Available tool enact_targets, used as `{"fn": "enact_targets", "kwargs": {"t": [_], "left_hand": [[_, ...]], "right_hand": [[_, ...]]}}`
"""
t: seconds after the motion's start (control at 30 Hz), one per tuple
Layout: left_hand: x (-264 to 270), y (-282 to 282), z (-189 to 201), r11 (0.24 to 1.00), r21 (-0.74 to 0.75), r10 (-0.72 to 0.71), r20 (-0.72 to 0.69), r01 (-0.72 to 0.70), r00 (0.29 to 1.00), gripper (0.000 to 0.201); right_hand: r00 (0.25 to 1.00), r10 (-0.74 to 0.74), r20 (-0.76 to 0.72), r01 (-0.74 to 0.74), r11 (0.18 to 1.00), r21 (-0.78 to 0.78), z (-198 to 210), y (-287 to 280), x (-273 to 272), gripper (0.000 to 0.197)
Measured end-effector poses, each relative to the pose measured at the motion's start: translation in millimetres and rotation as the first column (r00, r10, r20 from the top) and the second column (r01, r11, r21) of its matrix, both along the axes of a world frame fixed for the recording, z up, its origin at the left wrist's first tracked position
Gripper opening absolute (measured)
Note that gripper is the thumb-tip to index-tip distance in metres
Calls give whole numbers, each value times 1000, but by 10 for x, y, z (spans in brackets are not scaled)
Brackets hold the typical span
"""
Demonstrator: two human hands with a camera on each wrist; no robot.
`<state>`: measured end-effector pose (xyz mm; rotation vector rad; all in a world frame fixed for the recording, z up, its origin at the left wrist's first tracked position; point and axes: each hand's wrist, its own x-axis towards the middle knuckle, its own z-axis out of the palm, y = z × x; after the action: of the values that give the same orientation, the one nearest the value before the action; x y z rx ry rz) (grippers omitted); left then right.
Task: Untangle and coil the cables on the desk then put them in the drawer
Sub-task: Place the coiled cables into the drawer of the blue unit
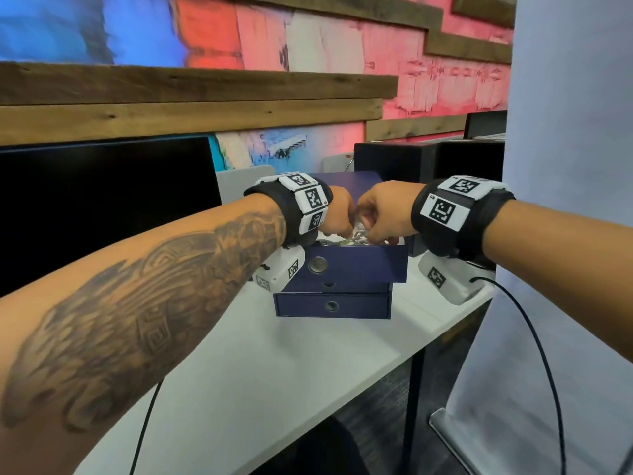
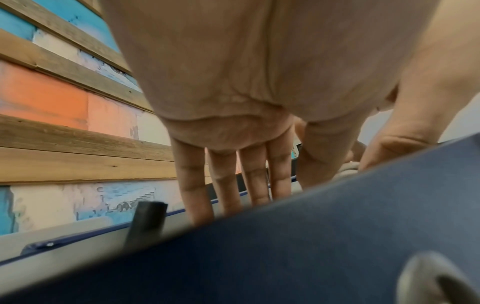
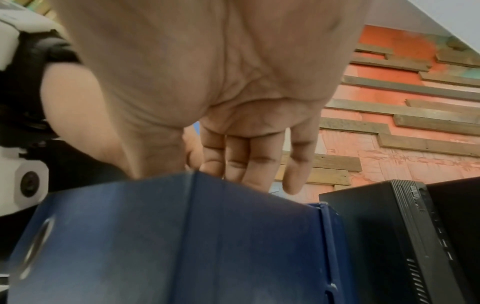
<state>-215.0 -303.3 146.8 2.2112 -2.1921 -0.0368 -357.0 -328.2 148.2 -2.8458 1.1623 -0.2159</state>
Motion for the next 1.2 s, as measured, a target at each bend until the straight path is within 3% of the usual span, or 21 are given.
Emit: {"fn": "enact_targets", "kwargs": {"t": [0.1,0.4,0.57,0.7,0.8,0.9,1.03,1.2], "left_hand": [[-18,30,-5,998,46,32,-19,-31,999,10],[-69,110,-1,998,40,52,-5,-52,999,26],[-59,103,-22,997,46,58,3,-58,998,21],[-64,123,-19,998,52,21,43,-23,999,19],[-7,151,7,998,50,31,38,-33,999,23],[75,225,87,999,-36,41,42,-39,998,24],[280,459,304,972,-223,70,-28,-74,997,22],[906,958,362,944,-253,191,-108,-213,976,22]], "right_hand": [[1000,-22,-17,22,1000,4,3,40,12,12],[994,-103,35,104,994,-23,10,99,37,17],[998,-48,-51,50,998,33,4,114,63,12],[993,-27,-116,38,995,89,37,146,90,26],[999,-45,-10,46,994,96,92,125,107,31],[993,-56,103,56,998,4,170,99,172,32],[992,-7,126,16,997,-74,231,207,425,18],[984,115,134,-99,988,-121,202,521,988,18]]}}
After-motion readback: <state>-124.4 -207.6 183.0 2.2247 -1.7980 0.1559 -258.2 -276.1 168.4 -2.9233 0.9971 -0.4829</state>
